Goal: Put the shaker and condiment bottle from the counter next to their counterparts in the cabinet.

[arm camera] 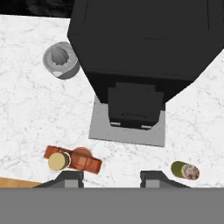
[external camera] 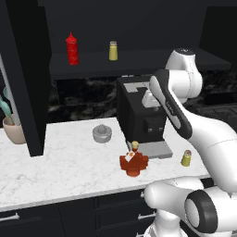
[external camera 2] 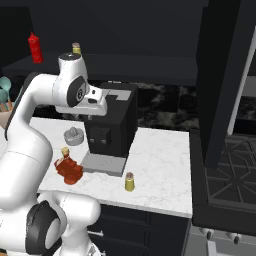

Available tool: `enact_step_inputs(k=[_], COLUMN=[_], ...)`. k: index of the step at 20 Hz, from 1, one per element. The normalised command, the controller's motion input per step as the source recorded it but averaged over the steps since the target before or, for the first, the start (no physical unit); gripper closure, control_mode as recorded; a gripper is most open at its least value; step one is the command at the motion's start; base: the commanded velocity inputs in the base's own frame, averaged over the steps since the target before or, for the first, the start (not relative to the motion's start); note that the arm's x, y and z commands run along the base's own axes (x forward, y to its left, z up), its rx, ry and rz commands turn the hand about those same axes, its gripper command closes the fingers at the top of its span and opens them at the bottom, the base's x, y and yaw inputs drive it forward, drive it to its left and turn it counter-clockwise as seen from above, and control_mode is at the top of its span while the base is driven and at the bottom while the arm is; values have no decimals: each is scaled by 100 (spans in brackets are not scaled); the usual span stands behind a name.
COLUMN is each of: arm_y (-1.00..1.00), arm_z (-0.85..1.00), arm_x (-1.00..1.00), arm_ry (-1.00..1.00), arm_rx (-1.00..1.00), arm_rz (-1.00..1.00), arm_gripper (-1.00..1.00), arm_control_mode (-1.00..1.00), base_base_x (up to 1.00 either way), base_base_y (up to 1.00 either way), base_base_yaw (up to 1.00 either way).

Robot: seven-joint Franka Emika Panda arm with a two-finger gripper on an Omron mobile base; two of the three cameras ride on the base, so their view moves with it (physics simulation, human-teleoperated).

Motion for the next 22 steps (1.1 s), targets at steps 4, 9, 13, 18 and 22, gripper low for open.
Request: enact_step_inputs(k=[4, 9, 13, 18, 22], arm_y=[0, 0, 0, 0, 0], arm_z=[0, 0, 0, 0, 0], arm_x=[-3, -6, -23, -40, -39], arm_ry=[0, -2, -7, -12, -13], arm_rx=[0, 0, 0, 0, 3], arm_rz=[0, 0, 0, 0, 0], arm_gripper=[-100, -100, -100, -100, -100], arm_control_mode=[-100, -100, -100, -100, -100], base_base_x=[0, 0, 0, 0, 0], base_base_y=[0, 0, 0, 0, 0], base_base_yaw=[0, 0, 0, 0, 0])
